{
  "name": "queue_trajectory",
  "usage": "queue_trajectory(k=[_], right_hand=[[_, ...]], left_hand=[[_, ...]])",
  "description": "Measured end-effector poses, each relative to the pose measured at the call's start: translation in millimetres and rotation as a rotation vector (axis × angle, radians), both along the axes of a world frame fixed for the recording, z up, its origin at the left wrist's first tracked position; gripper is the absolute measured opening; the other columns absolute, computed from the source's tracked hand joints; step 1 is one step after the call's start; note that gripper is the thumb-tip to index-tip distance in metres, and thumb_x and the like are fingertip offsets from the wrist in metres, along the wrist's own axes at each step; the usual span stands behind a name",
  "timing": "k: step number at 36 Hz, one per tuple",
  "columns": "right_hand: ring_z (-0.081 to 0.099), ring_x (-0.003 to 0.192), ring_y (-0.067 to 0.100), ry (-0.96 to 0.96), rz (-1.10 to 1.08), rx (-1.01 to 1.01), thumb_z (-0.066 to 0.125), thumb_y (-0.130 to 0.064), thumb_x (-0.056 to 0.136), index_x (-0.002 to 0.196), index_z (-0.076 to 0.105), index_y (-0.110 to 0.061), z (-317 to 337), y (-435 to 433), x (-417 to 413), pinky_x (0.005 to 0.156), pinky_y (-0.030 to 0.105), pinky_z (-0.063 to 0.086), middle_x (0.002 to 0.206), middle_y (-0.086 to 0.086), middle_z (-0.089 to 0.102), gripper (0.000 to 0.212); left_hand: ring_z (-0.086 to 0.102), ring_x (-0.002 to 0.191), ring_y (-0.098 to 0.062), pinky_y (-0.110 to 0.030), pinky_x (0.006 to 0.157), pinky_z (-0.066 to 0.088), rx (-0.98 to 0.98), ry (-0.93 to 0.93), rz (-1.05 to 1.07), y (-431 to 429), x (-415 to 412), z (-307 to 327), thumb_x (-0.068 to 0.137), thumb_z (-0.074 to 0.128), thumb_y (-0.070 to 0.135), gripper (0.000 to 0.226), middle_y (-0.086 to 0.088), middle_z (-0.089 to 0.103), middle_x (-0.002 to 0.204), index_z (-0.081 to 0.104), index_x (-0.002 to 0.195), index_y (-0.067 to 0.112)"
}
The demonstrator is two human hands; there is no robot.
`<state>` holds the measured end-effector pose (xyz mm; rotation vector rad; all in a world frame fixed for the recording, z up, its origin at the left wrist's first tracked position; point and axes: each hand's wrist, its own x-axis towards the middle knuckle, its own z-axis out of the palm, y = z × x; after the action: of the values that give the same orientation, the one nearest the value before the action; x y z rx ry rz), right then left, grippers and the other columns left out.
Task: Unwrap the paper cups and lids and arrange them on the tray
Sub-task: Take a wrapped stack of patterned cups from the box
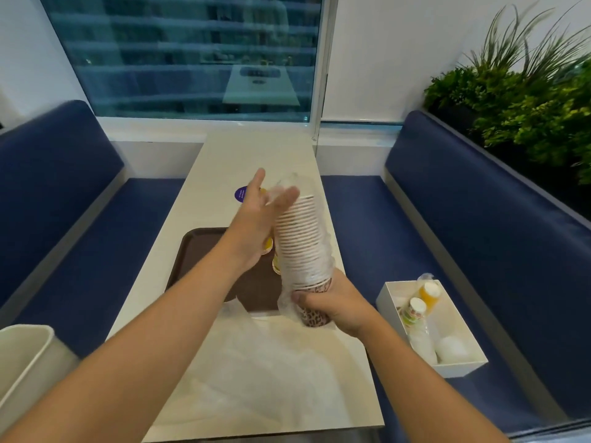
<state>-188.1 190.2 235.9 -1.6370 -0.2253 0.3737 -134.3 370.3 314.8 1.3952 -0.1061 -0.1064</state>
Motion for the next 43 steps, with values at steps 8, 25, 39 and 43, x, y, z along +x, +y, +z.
queue_trajectory(k=[8, 25, 39, 43], right_hand=[[0.070, 0.112, 0.033, -0.021, -0.030, 0.097, 0.083, -0.019, 0.074, 0.127, 0.066, -0.016, 0.8, -5.4, 12.4, 0.102, 0.057, 0.054, 0.118, 0.012, 0.074, 0.056], [0.070, 0.115, 0.024, 0.051, 0.019, 0.106, 0.080, -0.008, 0.086, 0.137, 0.056, -0.026, -12.1, -64.2, 27.4, 0.096, 0.041, 0.059, 0.122, 0.003, 0.074, 0.059], [0.045, 0.131, -0.006, -0.379, -0.030, -0.272, 0.041, -0.045, 0.109, 0.142, 0.050, -0.044, 51.4, -111.9, 84.3, 0.101, 0.009, 0.036, 0.146, -0.023, 0.048, 0.034], [0.058, 0.113, -0.004, -0.486, 0.135, -0.426, 0.048, -0.030, 0.109, 0.126, 0.066, -0.029, 63.1, -84.9, 85.2, 0.087, 0.007, 0.044, 0.120, -0.018, 0.064, 0.025]], left_hand=[[0.071, 0.115, -0.025, -0.053, 0.103, 0.056, 0.038, -0.044, 0.124, -42.6, -10.6, -24.5, 0.074, 0.085, 0.055, 0.073, -0.003, 0.074, 0.125, 0.061, 0.135, 0.024], [0.052, 0.114, 0.007, -0.004, 0.074, 0.049, 0.372, -0.111, 0.227, -116.1, -14.9, -34.2, 0.085, 0.085, 0.036, 0.107, 0.027, 0.038, 0.139, 0.007, 0.156, 0.057], [0.060, 0.122, -0.004, -0.019, 0.088, 0.058, 0.418, -0.056, 0.315, -88.7, -31.6, -59.1, 0.087, 0.082, 0.039, 0.087, 0.020, 0.053, 0.142, 0.030, 0.154, 0.055], [0.064, 0.121, -0.011, -0.039, 0.097, 0.060, 0.391, -0.036, 0.304, -71.8, -38.1, -68.2, 0.082, 0.088, 0.035, 0.086, 0.015, 0.059, 0.138, 0.036, 0.150, 0.050]])
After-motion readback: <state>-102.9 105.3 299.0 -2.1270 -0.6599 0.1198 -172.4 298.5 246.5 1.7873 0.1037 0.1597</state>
